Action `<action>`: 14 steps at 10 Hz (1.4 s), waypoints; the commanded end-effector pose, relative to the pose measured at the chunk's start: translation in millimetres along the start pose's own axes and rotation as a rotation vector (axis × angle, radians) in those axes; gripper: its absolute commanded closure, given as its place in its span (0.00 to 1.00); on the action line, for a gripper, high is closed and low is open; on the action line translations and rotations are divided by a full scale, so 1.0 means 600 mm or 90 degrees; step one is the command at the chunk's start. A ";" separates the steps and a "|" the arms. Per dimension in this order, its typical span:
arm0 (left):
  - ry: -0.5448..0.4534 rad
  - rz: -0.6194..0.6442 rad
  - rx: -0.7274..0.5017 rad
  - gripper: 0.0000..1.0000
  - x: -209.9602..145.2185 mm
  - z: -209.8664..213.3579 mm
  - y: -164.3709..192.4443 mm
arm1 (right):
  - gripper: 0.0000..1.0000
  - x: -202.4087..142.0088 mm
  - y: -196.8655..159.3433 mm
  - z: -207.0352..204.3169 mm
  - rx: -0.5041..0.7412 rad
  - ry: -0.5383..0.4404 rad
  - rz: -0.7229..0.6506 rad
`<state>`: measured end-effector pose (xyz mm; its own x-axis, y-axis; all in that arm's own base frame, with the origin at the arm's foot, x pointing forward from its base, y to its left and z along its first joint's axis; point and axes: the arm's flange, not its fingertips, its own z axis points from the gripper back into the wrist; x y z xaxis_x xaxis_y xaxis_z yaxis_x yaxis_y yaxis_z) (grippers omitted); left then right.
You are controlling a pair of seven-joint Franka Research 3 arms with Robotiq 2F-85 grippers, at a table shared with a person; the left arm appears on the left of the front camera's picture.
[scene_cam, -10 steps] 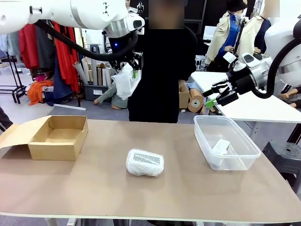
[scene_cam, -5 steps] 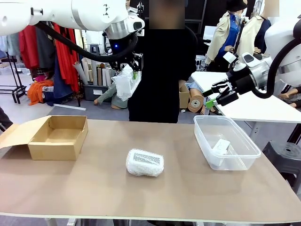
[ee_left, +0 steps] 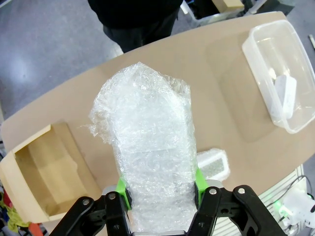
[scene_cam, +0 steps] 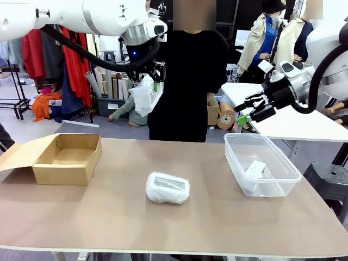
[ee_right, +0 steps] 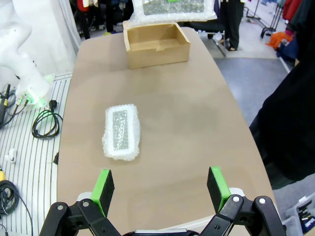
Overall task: Separate and place wrapped and unwrapped clocks.
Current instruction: If the picked Digital clock is wrapped, place it in the Package Box ; if not, place it in the Organizing box.
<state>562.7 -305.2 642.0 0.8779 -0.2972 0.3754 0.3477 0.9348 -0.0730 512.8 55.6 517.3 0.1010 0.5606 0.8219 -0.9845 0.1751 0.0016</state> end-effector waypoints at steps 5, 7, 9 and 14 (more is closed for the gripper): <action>-0.006 0.004 -0.006 1.00 -0.002 0.009 0.002 | 0.00 0.004 0.000 -0.004 -0.011 -0.002 -0.003; -0.006 0.004 -0.006 1.00 -0.002 0.009 0.002 | 0.00 0.004 0.000 -0.004 -0.011 -0.002 -0.003; 0.000 0.000 0.000 1.00 0.000 0.000 0.000 | 0.00 0.004 0.000 -0.004 -0.011 -0.002 -0.003; 0.056 0.021 0.053 1.00 -0.063 0.107 0.115 | 0.00 0.004 0.000 -0.004 -0.011 -0.002 -0.003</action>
<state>543.0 -239.7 682.1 0.9031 -0.2710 0.3330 0.2910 0.9567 -0.0108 512.8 55.5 517.2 0.1011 0.5605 0.8219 -0.9845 0.1753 0.0016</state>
